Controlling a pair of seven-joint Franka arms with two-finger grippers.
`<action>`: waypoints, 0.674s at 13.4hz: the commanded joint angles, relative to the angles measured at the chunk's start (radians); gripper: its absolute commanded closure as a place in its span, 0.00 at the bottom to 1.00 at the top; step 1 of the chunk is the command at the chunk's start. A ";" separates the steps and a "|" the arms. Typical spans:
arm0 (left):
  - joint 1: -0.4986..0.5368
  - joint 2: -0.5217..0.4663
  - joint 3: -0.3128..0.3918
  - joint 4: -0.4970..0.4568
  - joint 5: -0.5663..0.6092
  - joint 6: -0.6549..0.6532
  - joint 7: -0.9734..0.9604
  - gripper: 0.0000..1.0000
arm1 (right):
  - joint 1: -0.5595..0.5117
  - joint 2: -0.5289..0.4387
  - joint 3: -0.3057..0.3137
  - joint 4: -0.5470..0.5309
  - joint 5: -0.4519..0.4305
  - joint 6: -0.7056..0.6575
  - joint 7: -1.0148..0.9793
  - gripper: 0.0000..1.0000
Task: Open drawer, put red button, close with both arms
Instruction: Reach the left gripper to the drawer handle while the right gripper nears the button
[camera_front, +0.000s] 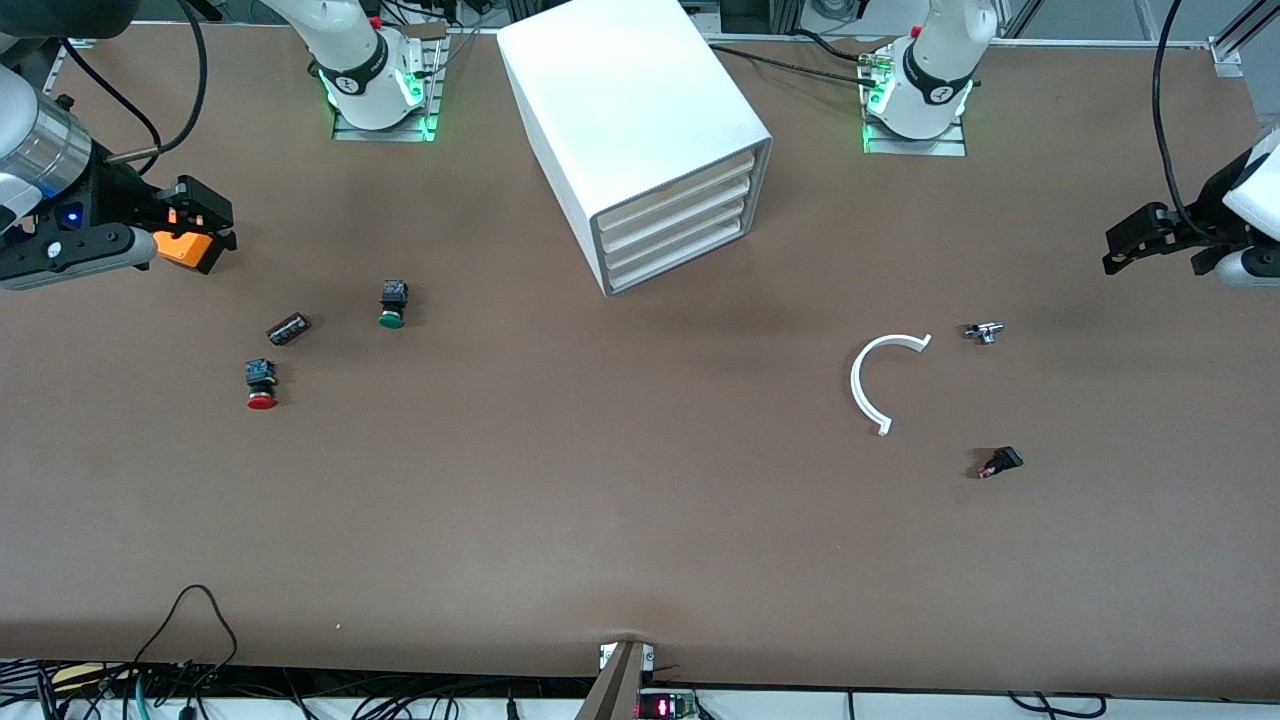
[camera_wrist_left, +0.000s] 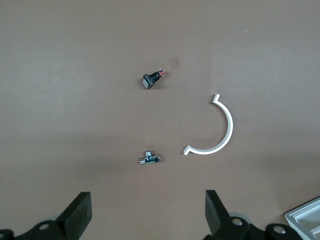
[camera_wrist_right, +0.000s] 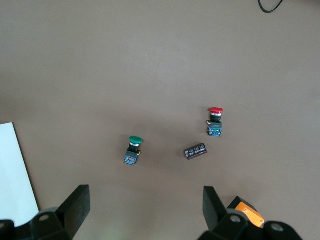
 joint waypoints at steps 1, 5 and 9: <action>0.002 -0.011 0.020 -0.002 -0.010 -0.007 0.124 0.00 | -0.005 0.010 0.003 0.024 -0.001 -0.006 -0.019 0.00; 0.001 0.012 0.021 -0.005 -0.051 -0.017 0.156 0.00 | -0.003 0.012 0.005 0.026 0.000 -0.006 0.004 0.00; -0.002 0.098 0.014 -0.004 -0.230 -0.168 0.226 0.00 | 0.000 0.010 0.005 0.029 -0.003 -0.006 0.002 0.00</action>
